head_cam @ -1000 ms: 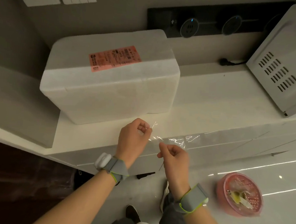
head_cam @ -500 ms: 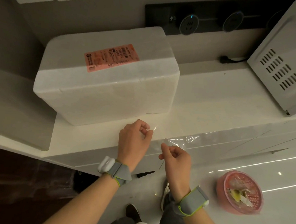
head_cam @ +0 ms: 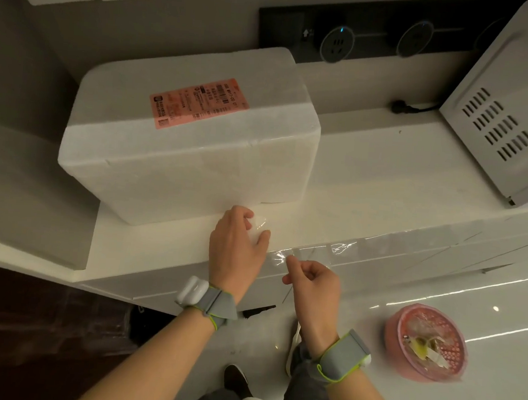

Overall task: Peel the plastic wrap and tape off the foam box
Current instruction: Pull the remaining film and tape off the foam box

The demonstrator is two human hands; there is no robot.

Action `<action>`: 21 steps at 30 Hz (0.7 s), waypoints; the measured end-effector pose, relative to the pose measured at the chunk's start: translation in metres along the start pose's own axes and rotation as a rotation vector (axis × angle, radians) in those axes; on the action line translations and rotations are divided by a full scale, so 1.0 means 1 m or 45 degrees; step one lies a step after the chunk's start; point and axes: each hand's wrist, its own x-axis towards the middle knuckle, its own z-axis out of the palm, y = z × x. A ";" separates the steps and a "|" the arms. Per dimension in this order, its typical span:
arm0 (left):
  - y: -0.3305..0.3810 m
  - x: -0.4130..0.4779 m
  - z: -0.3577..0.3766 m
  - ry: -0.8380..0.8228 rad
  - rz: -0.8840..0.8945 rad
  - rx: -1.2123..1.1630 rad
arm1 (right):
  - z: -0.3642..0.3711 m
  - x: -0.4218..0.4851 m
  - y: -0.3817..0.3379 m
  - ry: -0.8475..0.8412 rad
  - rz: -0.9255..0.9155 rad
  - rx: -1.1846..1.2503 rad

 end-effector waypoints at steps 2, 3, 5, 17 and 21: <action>-0.002 0.001 -0.002 0.067 0.056 0.031 | 0.000 0.000 0.000 -0.005 0.005 -0.007; -0.003 0.000 -0.003 0.093 0.154 0.085 | -0.001 0.000 0.001 -0.008 0.002 -0.012; -0.007 -0.006 -0.005 0.062 0.460 0.228 | -0.001 0.000 0.001 -0.013 -0.007 -0.010; -0.026 -0.024 -0.004 -0.352 0.755 0.704 | -0.003 0.003 0.000 -0.028 -0.008 -0.109; -0.025 -0.022 -0.004 -0.360 0.766 0.744 | -0.002 0.003 -0.001 -0.018 -0.003 -0.184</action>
